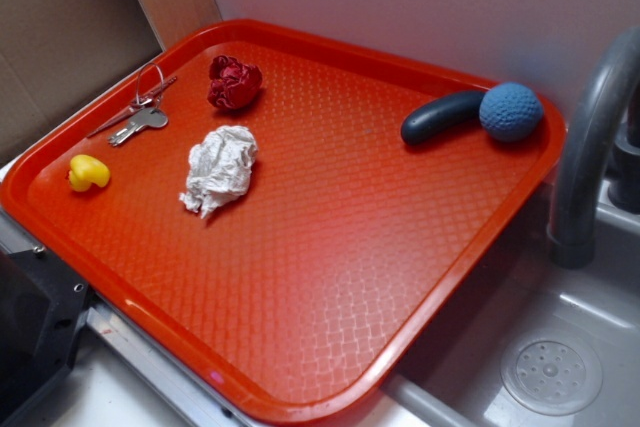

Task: Grab the plastic pickle.

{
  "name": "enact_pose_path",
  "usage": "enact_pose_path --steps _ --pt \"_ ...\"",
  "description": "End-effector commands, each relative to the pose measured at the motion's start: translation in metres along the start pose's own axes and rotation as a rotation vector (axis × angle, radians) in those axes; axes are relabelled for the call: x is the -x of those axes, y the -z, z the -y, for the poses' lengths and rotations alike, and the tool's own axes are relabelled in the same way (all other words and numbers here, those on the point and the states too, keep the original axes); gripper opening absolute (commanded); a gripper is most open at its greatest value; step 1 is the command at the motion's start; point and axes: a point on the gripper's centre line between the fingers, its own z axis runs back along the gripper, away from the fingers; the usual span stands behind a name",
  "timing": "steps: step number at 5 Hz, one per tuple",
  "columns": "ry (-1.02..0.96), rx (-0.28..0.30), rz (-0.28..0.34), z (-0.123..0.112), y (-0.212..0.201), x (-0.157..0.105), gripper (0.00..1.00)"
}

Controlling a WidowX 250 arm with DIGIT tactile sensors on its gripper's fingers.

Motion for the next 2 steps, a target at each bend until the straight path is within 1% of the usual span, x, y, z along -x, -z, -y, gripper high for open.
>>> enact_pose_path --steps 1,2 --pt "0.0 0.0 0.0 0.0 0.0 0.0 1.0" --pt "0.232 -0.079 -0.003 0.041 0.039 -0.045 1.0"
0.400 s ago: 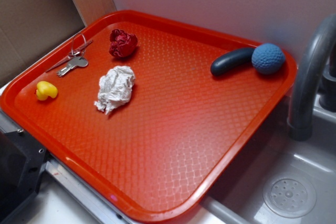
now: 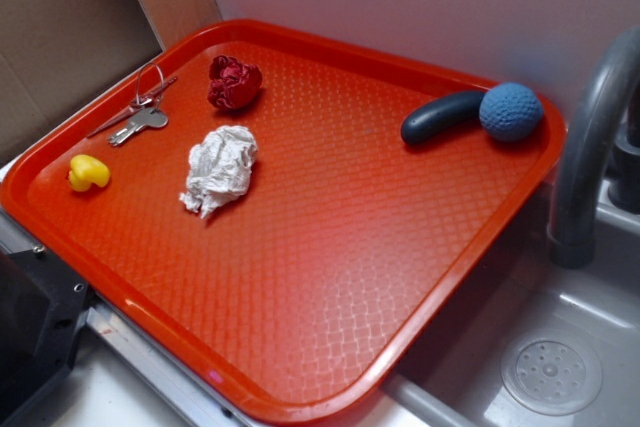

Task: Grab the plastic pickle.

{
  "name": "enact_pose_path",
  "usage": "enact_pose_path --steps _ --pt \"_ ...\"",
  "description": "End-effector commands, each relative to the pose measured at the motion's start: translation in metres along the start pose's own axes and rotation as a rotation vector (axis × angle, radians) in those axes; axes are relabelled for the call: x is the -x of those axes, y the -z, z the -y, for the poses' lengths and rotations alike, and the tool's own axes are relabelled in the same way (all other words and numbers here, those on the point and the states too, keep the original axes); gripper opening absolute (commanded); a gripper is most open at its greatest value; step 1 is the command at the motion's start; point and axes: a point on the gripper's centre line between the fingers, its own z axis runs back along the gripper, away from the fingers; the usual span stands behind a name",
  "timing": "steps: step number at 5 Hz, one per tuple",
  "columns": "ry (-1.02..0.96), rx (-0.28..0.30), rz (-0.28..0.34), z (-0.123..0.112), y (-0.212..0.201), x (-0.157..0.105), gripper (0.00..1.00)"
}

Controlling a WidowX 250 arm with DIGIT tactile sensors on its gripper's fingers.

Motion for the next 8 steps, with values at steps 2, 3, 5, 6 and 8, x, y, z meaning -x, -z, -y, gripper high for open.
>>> enact_pose_path --steps 2,3,5,6,8 --pt "0.304 -0.077 0.104 0.104 0.111 -0.136 1.0" --pt "0.214 -0.065 0.093 0.093 0.118 -0.164 1.0" --pt "0.167 -0.01 0.149 0.059 0.114 -0.164 1.0" --pt "0.167 -0.01 0.149 0.059 0.114 -0.164 1.0" --pt "0.291 -0.061 0.095 0.107 0.143 -0.195 1.0"
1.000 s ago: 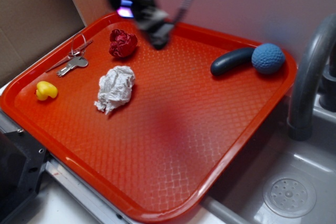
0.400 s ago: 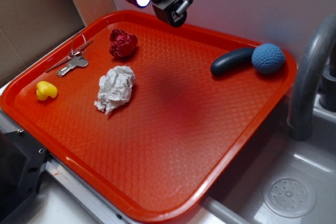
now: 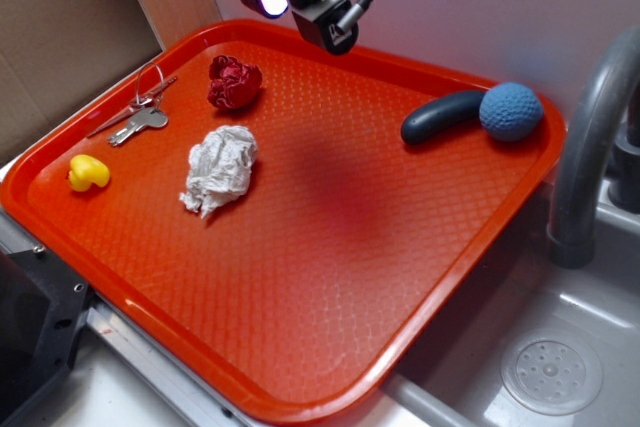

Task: Grab the plastic pickle.

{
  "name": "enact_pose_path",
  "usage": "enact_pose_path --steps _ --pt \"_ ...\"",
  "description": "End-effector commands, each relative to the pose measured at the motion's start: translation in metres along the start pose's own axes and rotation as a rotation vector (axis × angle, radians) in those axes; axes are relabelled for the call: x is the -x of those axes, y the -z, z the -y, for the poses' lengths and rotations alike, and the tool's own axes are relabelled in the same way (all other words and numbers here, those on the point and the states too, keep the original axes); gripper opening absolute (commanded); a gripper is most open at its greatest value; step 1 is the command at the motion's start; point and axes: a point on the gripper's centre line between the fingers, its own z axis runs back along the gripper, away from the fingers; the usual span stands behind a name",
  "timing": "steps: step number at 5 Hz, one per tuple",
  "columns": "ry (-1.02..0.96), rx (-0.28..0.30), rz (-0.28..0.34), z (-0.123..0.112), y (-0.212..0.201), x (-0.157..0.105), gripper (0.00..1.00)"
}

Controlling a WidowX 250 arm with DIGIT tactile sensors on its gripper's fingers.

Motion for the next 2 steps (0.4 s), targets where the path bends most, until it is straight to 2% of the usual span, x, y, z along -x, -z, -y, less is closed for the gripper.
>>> enact_pose_path --steps 1,2 --pt "0.171 -0.072 -0.003 0.0592 0.029 -0.0526 1.0" --pt "0.195 -0.095 -0.046 0.0669 0.0389 -0.0533 1.0"
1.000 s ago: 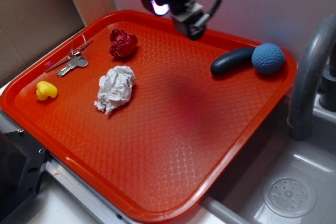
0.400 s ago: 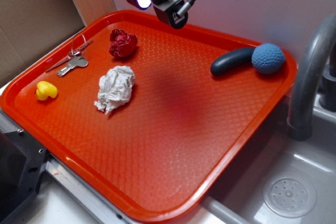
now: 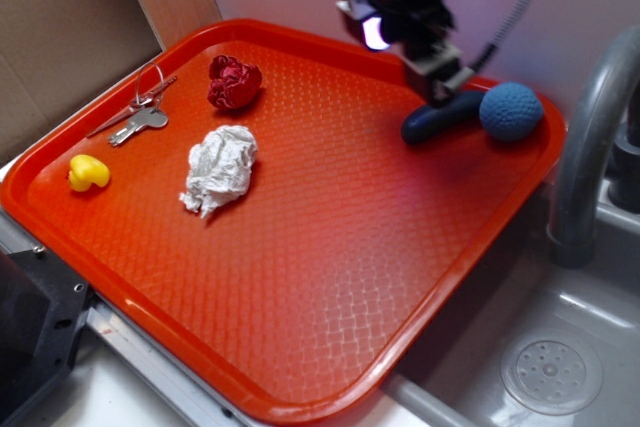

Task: Grab the plastic pickle.

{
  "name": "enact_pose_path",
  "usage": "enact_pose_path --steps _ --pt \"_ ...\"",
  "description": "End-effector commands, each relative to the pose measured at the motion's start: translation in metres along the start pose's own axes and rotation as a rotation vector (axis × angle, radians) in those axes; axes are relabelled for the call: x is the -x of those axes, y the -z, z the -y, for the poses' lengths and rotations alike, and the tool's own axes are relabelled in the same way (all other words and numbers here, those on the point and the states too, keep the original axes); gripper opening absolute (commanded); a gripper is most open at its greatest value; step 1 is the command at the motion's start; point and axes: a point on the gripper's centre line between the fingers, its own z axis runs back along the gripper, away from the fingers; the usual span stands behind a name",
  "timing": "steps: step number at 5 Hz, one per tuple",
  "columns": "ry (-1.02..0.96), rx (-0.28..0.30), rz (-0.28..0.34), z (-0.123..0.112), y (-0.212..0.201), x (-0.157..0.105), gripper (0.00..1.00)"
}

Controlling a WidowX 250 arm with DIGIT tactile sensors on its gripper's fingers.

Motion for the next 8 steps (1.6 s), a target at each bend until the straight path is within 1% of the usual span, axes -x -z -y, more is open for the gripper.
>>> enact_pose_path --steps 1,2,3,4,5,6,7,8 --pt "0.003 -0.014 0.028 -0.008 -0.003 0.004 1.0" --pt "0.019 0.033 0.049 -0.019 0.024 0.015 1.0" --pt "0.045 0.082 0.082 -0.018 0.039 0.014 1.0" --pt "0.09 0.088 0.048 -0.005 0.048 0.0 1.0" --pt "0.144 0.103 0.032 0.006 0.046 -0.002 1.0" --pt "0.135 0.081 0.037 0.008 0.045 -0.003 1.0" --pt "0.129 0.105 0.01 0.007 0.049 -0.004 0.0" --pt "0.119 0.092 0.029 0.006 0.04 0.004 0.0"
